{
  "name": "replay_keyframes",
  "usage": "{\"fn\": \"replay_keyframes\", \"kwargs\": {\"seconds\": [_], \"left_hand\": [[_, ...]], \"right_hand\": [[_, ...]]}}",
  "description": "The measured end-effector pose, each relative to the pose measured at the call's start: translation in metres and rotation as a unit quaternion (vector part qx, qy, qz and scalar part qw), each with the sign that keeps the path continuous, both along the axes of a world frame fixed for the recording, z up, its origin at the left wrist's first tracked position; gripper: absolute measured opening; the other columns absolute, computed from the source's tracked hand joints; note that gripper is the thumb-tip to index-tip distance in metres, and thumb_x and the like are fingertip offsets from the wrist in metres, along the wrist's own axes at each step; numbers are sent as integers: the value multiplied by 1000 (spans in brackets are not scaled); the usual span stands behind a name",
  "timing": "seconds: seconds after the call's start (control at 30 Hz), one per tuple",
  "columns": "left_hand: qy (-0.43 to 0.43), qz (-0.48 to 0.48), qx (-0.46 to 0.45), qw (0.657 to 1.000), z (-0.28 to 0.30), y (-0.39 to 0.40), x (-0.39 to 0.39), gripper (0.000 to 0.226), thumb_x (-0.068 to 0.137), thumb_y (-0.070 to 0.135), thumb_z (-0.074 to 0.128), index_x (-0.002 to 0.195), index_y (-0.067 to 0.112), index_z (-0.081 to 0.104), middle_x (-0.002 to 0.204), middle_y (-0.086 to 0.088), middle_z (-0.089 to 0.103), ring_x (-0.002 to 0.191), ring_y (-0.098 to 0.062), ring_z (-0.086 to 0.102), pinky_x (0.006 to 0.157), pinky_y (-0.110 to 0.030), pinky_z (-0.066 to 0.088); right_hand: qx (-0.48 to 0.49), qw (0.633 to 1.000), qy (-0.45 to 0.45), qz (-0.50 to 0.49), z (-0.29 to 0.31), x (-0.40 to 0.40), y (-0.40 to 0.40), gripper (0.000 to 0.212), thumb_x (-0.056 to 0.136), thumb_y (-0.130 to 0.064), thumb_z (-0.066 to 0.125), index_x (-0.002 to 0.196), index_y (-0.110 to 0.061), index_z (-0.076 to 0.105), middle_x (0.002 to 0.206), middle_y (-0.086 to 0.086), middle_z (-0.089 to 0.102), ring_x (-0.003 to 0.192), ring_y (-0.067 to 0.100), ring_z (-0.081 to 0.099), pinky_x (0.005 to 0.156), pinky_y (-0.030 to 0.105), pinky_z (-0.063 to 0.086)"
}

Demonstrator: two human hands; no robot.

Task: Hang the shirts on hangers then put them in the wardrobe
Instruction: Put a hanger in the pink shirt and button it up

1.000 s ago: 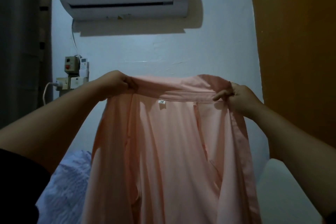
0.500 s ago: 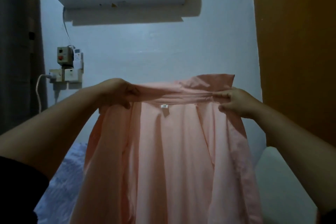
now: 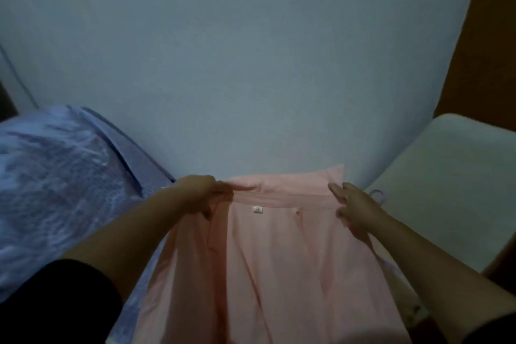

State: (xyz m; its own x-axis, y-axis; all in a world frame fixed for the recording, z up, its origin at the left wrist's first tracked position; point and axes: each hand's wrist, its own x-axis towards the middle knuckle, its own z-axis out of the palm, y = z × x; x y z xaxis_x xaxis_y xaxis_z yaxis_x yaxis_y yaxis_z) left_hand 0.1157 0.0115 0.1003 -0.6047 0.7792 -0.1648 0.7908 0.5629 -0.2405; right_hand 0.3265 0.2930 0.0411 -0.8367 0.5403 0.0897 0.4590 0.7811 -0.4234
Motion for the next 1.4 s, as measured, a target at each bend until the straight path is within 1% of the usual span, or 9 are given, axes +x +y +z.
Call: {"fn": "replay_keyframes", "kwargs": {"seconds": [0.27, 0.47, 0.57, 0.67, 0.83, 0.9, 1.2, 1.33, 1.4], "left_hand": [[-49, -1, -61, 997, -115, 67, -83, 99, 70, 42, 81, 148, 46, 19, 128, 0, 40, 110, -26, 56, 84, -40, 47], [-58, 1, -101, 993, -187, 104, -129, 109, 67, 47, 79, 149, 48, 7, 134, -3, 36, 112, -27, 54, 77, -36, 46], [-41, -8, -102, 994, -219, 112, -135, 100, 68, 54, 70, 148, 45, 10, 144, -7, 32, 126, -31, 42, 96, -45, 40], [-63, 6, -42, 997, -241, 110, -131, 67, 80, 60, 51, 142, 48, 27, 159, -8, 12, 143, -34, 13, 111, -58, 13], [-109, 39, 184, 976, -265, 110, -97, 65, 75, 72, 30, 132, 45, 47, 160, -3, 15, 148, -26, 4, 114, -52, -6], [-121, 29, 186, 975, -270, 120, -74, 78, 76, 77, 21, 145, 42, 33, 161, 1, 10, 148, -23, 2, 115, -45, -6], [-162, -6, 161, 973, -302, 191, 16, 105, 66, 77, 1, 154, 21, 14, 162, -4, 4, 149, -24, 3, 119, -36, 5], [-147, 4, 171, 974, -312, 199, 24, 103, 68, 75, 0, 153, 20, 18, 162, -6, 9, 148, -26, 6, 118, -37, 10], [-153, 4, 174, 973, -315, 200, 25, 102, 69, 75, 2, 153, 19, 19, 161, -5, 11, 148, -26, 7, 119, -37, 11]], "right_hand": [[1, 997, -73, -3, -110, -74, 67, 69, 86, -6, 55, 148, -19, 26, 154, 7, 24, 136, 21, 33, 98, 18, 29], [-10, 990, -143, 11, -174, -125, 104, 62, 93, -17, 46, 149, -16, 21, 151, 13, 28, 135, 26, 35, 102, 27, 33], [6, 982, -178, 57, -207, -132, 115, 48, 99, -23, 39, 146, -15, 32, 150, 8, 33, 136, 25, 34, 107, 26, 29], [33, 979, -183, 85, -226, -129, 120, 50, 97, -20, 44, 146, -15, 33, 151, 10, 30, 137, 28, 32, 109, 28, 27], [26, 991, -121, 43, -224, -115, 116, 59, 83, -34, 46, 127, 5, 54, 130, 29, 51, 120, 43, 50, 100, 32, 34], [32, 992, -108, 48, -225, -105, 118, 58, 75, -35, 43, 110, 5, 67, 108, 28, 65, 99, 45, 62, 86, 39, 48], [128, 981, -130, -72, -197, -24, 130, 59, 71, -44, 42, 108, -3, 62, 102, 23, 65, 85, 41, 64, 69, 47, 54], [120, 972, -138, -145, -199, 1, 141, 75, 68, -51, 42, 124, 0, 47, 120, 30, 56, 106, 47, 57, 87, 55, 46], [89, 969, -157, -169, -200, 9, 146, 92, 72, -54, 52, 144, -2, 29, 146, 28, 32, 133, 43, 34, 108, 51, 28]]}}
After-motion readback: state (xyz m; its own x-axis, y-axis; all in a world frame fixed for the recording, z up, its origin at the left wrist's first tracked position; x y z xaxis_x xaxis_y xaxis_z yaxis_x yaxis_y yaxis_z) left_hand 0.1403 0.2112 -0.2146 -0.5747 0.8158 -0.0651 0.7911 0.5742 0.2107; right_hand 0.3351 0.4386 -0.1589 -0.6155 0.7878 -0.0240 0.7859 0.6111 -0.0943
